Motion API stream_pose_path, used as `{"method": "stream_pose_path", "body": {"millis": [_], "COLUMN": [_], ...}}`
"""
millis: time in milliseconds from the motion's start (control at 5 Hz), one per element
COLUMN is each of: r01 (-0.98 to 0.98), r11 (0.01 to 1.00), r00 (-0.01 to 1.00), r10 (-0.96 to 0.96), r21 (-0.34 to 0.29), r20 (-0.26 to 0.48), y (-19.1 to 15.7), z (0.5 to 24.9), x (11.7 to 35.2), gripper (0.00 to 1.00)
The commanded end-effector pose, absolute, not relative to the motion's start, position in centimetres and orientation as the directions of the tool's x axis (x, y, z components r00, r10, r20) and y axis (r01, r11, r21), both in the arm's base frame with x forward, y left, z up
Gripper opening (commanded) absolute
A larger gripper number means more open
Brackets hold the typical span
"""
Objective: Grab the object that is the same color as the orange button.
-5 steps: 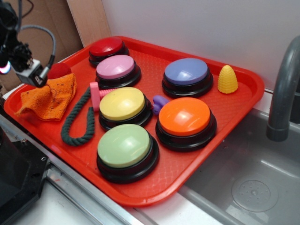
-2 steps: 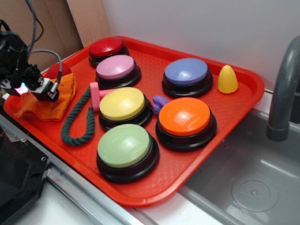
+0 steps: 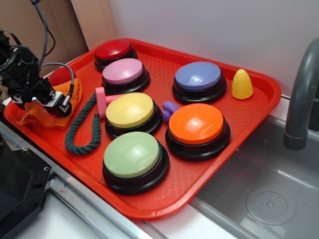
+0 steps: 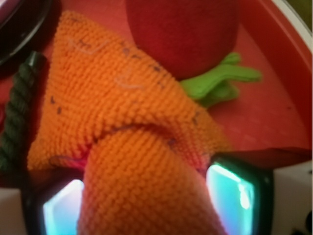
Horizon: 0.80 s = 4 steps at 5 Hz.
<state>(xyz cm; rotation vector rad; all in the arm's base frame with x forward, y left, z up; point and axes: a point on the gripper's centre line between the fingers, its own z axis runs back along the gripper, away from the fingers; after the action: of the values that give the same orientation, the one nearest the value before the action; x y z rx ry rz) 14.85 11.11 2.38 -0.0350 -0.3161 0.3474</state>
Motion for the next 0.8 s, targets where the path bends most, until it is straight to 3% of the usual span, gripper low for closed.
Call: {"method": "stream_pose_path", "body": {"millis": [0,400,600], "r01": [-0.322,-0.445,-0.487], "r11": [0.944,0.895,0.873], "r00": [0.894,0.883,0.862], "r10": [0.326,0.441,0.485], "r21": [-0.064,-0.010,-0.020], "r20": [0.308,0.161,0.147], "y": [10.8,10.6,8.8], "z": [2.4,5.6,9.0], "x": [15.2,15.2,15.3], "gripper": [0.00,0.00,0.00]}}
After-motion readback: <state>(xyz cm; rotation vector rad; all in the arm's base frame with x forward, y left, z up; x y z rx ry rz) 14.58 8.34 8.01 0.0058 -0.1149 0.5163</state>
